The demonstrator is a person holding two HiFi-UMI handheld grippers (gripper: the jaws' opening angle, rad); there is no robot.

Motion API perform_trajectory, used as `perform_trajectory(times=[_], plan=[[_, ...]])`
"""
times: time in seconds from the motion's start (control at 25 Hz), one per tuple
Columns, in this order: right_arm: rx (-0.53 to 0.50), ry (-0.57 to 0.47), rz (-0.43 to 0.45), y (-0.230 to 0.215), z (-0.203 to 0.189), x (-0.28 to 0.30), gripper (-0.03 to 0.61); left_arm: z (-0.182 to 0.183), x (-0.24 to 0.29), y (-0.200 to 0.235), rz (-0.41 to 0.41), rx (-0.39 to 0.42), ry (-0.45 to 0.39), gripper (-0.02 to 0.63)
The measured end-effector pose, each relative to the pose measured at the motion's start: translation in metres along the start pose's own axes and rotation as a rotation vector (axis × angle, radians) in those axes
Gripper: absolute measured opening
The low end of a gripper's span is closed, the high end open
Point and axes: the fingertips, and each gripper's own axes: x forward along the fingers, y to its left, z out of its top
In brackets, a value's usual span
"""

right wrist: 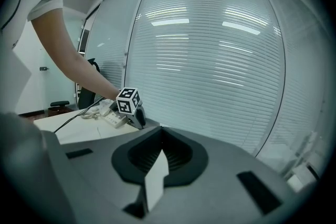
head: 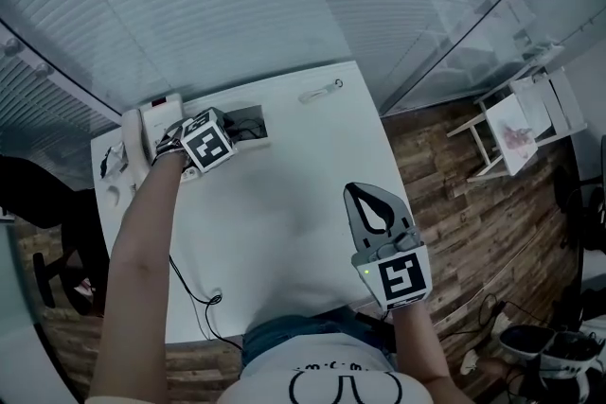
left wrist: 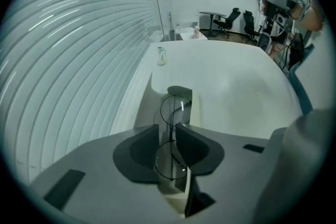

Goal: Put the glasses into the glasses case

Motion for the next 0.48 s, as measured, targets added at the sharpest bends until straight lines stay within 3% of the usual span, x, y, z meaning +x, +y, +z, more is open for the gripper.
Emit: perform_trajectory(times=[0.2, 0.48], plan=[[-0.003, -0.031, 0.005, 0.002, 0.011, -0.01, 0.011, 0.004, -0.024, -0.003, 0.055, -0.009, -0.02, 0.138], [-0.028, -0.113, 0.019, 0.014, 0.03, -0.014, 0.011, 0.009, -0.073, -0.019, 0.158, -0.073, -0.146, 0.143]])
